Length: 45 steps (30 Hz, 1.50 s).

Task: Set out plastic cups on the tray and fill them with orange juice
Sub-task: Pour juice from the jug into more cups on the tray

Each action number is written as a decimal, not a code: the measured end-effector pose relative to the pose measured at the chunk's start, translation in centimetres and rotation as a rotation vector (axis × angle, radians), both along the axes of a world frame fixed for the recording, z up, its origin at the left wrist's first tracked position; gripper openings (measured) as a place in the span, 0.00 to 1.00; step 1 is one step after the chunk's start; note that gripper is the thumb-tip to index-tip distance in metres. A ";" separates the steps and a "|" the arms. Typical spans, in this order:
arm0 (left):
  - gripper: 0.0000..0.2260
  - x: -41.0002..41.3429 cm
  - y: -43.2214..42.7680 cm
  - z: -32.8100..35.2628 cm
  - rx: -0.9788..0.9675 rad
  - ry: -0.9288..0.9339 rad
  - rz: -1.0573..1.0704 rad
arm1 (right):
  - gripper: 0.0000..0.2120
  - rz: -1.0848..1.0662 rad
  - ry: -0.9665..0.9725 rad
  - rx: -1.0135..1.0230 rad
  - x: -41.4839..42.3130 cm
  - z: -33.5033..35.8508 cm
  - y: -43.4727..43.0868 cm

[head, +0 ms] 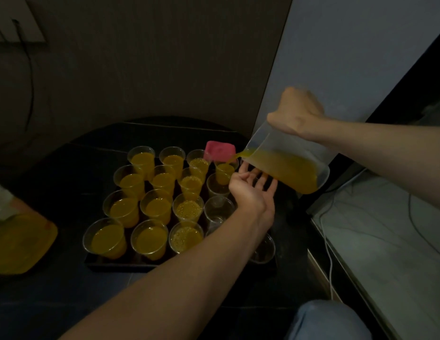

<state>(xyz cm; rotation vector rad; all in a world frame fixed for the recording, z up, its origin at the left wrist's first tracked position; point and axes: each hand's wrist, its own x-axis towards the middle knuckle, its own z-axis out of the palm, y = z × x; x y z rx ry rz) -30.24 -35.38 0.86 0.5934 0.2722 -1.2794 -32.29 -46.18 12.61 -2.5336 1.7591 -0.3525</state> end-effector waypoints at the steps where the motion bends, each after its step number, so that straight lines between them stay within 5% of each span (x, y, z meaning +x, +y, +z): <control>1: 0.22 0.0 0.1 -0.1 -0.004 0.001 -0.007 | 0.12 0.003 0.000 0.003 -0.1 0.0 0.0; 45: 0.22 -0.6 7.8 4.0 0.016 -0.212 -0.053 | 0.16 -0.029 -0.258 0.058 -4.1 1.1 6.1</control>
